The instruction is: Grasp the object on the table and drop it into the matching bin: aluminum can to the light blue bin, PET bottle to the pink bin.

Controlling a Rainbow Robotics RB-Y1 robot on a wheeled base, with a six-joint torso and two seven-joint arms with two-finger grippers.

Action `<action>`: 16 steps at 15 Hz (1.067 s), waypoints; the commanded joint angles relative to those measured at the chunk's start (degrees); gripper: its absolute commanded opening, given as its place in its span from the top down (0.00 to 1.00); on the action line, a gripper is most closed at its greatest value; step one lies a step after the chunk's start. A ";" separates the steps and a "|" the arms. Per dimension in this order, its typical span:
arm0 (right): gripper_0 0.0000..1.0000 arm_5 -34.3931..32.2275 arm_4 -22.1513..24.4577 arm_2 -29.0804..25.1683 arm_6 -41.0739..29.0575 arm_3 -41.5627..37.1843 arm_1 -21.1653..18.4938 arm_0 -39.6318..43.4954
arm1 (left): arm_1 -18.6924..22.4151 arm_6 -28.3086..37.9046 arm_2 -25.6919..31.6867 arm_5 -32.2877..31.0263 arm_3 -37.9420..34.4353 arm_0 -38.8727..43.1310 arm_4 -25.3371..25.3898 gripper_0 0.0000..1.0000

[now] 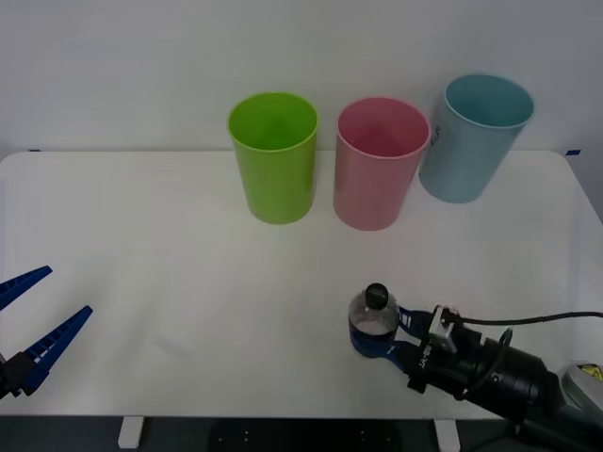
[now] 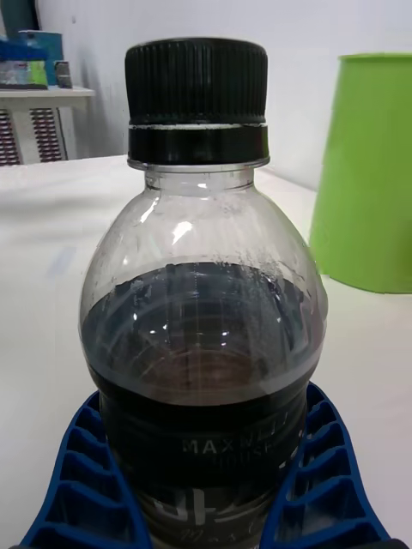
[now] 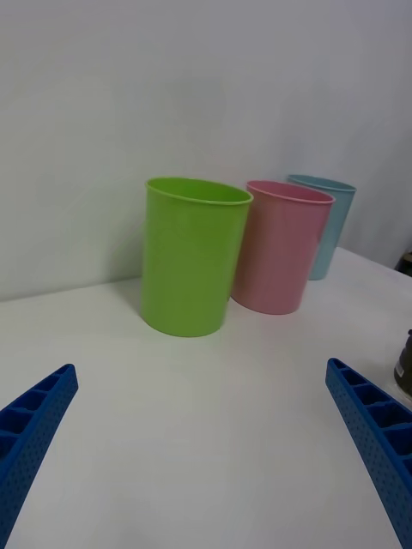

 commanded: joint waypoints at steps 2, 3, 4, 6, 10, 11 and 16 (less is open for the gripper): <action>1.00 3.05 0.72 -2.43 -6.85 -6.32 -0.37 1.65 | 0.00 0.00 0.00 0.00 0.00 0.00 0.00 0.00; 1.00 3.31 0.81 -3.13 -8.17 -7.12 -0.37 1.83 | 0.00 0.00 0.00 0.00 0.00 0.00 0.00 0.00; 1.00 3.40 0.81 -4.27 -10.19 -8.43 -0.37 2.01 | 0.00 0.00 0.00 0.00 0.00 0.00 0.00 0.00; 1.00 3.57 0.90 -6.64 -13.97 -10.63 -0.37 2.18 | 0.00 0.00 0.00 0.00 0.00 0.00 0.00 0.00; 1.00 4.19 1.07 -10.69 -22.67 -16.34 -1.96 2.27 | 0.00 0.00 0.00 0.00 0.00 0.00 0.00 0.00; 1.00 4.28 1.16 -12.01 -25.22 -18.10 -2.75 2.27 | 0.00 0.00 0.00 0.00 0.00 0.00 0.00 0.00; 1.00 7.00 1.95 -14.91 -35.24 -24.34 -8.37 1.04 | 0.00 0.00 0.00 0.00 0.00 0.00 0.00 0.00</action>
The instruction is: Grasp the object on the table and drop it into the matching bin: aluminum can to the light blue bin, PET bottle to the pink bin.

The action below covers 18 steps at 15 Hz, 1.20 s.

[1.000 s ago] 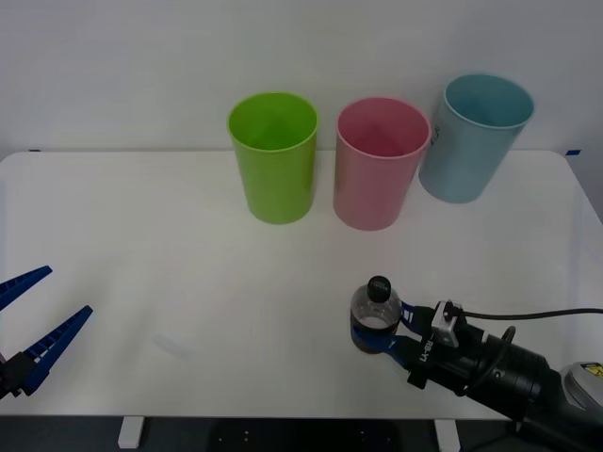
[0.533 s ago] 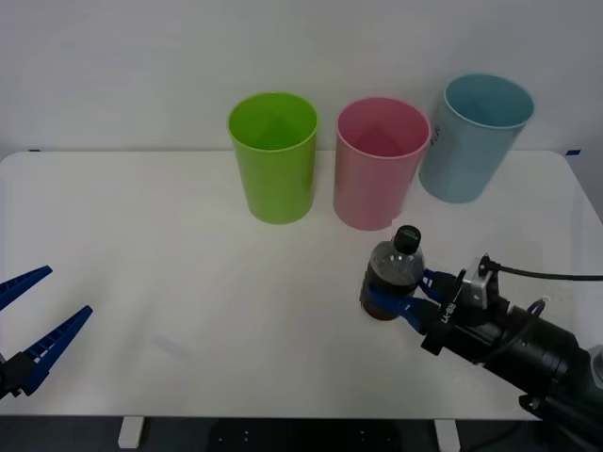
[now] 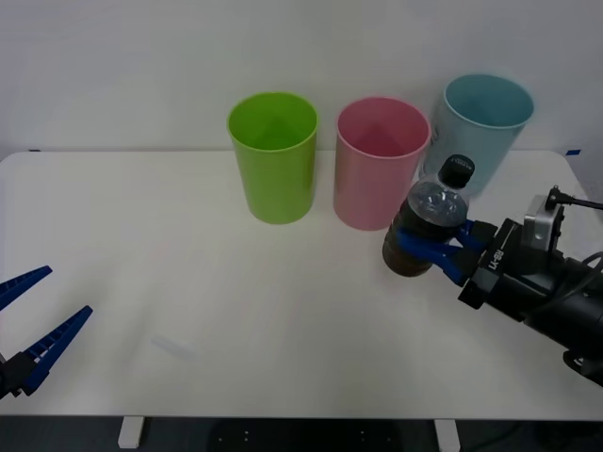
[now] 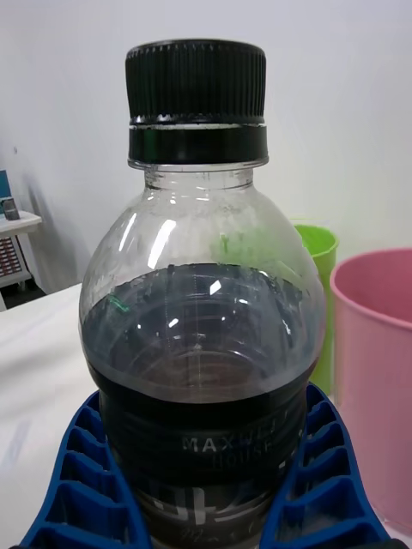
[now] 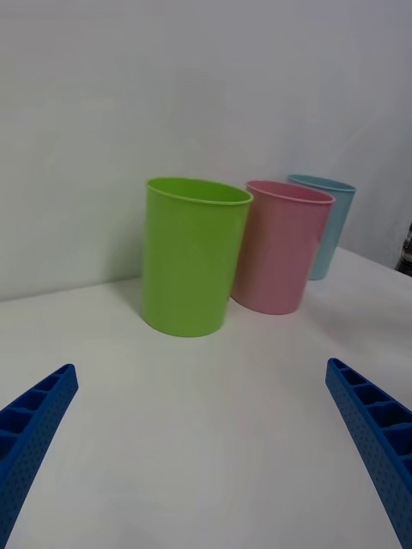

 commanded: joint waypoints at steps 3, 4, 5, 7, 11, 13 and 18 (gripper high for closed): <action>1.00 3.56 -0.03 -0.41 -7.76 -2.68 -5.41 -4.02 | 0.00 0.00 0.00 0.00 0.00 0.00 0.00 0.00; 1.00 4.26 -0.03 -0.41 -9.17 -2.68 -6.64 -5.60 | 0.00 0.00 0.00 0.00 0.00 0.00 0.00 0.00; 1.00 4.61 0.06 -0.32 -10.75 -2.15 -7.70 -7.62 | 0.00 0.00 0.00 0.00 0.00 0.00 0.00 0.00; 1.00 4.53 0.41 -0.32 -11.54 -0.22 -9.02 -11.14 | 0.00 0.00 0.00 0.00 0.00 0.00 0.00 0.00; 1.00 4.44 4.01 2.31 -13.83 6.73 -9.54 -20.89 | 0.00 0.00 0.00 0.00 0.00 0.00 0.00 0.00; 1.00 4.44 7.71 4.16 -17.52 9.80 -9.28 -25.46 | 0.00 0.00 0.00 0.00 0.00 0.00 0.00 0.00; 1.00 3.21 16.06 6.35 -20.86 19.65 -4.62 -35.48 | 0.00 0.00 0.00 0.00 0.00 0.00 0.00 0.00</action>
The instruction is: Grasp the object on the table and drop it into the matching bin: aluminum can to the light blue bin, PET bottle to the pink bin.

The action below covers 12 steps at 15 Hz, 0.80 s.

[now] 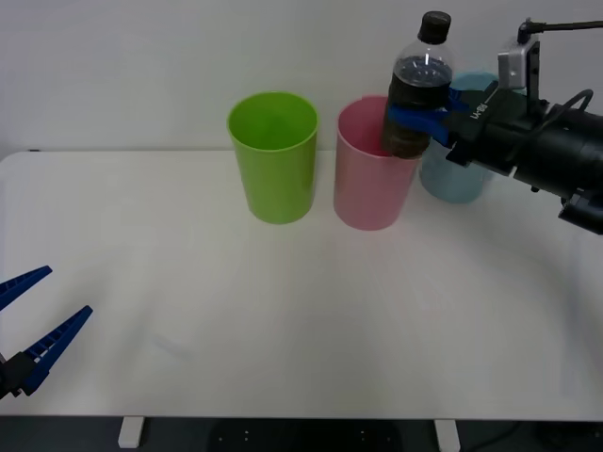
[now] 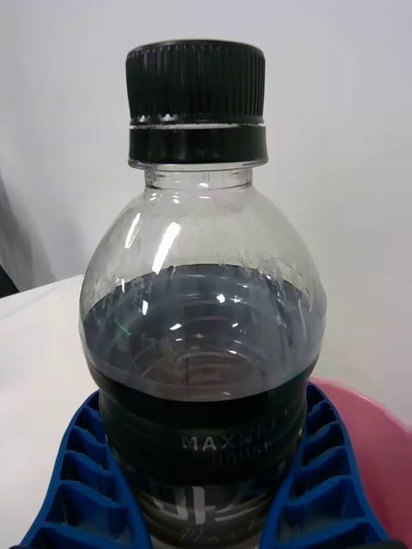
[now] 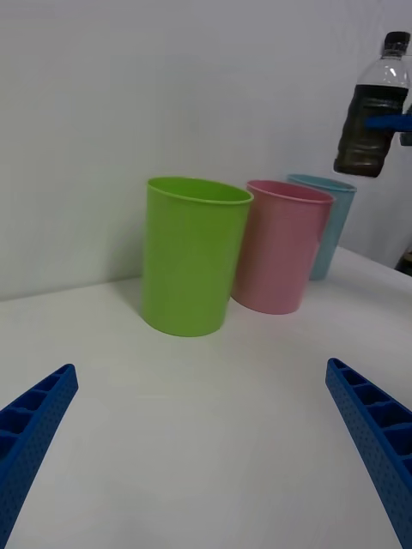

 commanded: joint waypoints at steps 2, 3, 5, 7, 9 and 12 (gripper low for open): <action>1.00 -1.92 4.87 0.38 -0.45 8.05 4.52 -6.63 | 0.00 0.00 0.00 0.00 0.00 0.00 0.00 0.00; 1.00 -1.92 6.54 0.38 -0.45 10.33 6.01 -8.39 | 0.00 0.00 0.00 0.00 0.00 0.00 0.00 0.00; 1.00 -1.92 8.91 0.38 -0.45 13.76 7.86 -10.94 | 0.00 0.00 0.00 0.00 0.00 0.00 0.00 0.00; 1.00 -1.92 11.20 0.38 -0.45 17.10 9.62 -13.14 | 0.00 0.00 0.00 0.00 0.00 0.00 0.00 0.00; 1.00 -1.92 12.16 0.30 -0.28 20.18 11.02 -14.98 | 0.00 0.00 0.00 0.00 0.00 0.00 0.00 0.00; 1.00 -1.75 13.39 -0.06 -0.19 21.67 11.73 -15.69 | 0.00 0.00 0.00 0.00 0.00 0.00 0.00 0.00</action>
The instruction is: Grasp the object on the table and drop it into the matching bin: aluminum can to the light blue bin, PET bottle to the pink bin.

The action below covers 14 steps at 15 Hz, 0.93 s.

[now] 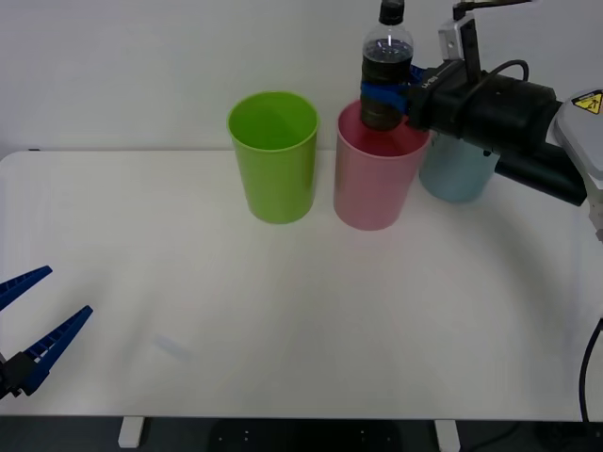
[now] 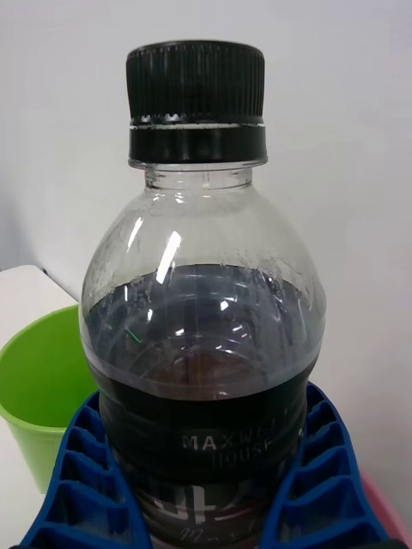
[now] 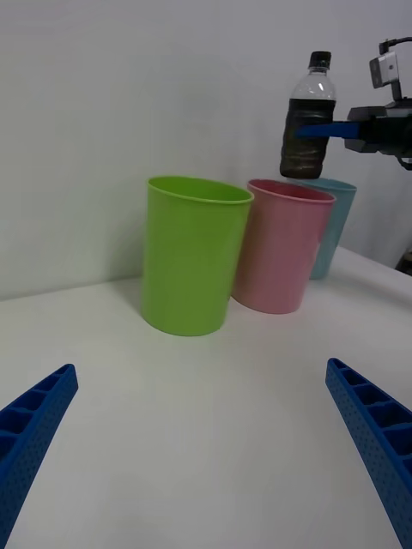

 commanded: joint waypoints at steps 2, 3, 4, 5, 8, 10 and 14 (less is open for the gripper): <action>0.99 0.59 0.61 -0.35 0.20 0.81 0.34 -0.33 | 0.00 0.00 0.00 0.00 0.00 0.00 0.00 0.00; 0.99 0.51 0.61 -0.35 0.20 0.81 0.42 -0.33 | 0.00 0.00 0.00 0.00 0.00 0.00 0.00 0.00; 0.98 0.51 0.61 -0.35 0.29 0.81 0.34 -0.33 | 0.00 0.00 0.00 0.00 0.00 0.00 0.00 0.00; 0.96 0.51 0.61 -0.44 0.29 0.81 0.34 -0.33 | 0.00 0.00 0.00 0.00 0.00 0.00 0.00 0.00; 0.00 0.51 0.61 -1.05 0.64 0.81 0.42 -0.25 | 0.00 0.00 0.00 0.00 0.00 0.00 0.00 0.00; 0.00 0.51 0.61 -1.32 0.99 0.81 0.34 -0.25 | 0.00 0.00 0.00 0.00 0.00 0.00 0.00 0.00; 0.00 0.51 -1.33 -2.20 1.34 0.11 0.42 0.98 | 0.00 0.00 0.00 0.00 0.00 0.00 0.00 0.00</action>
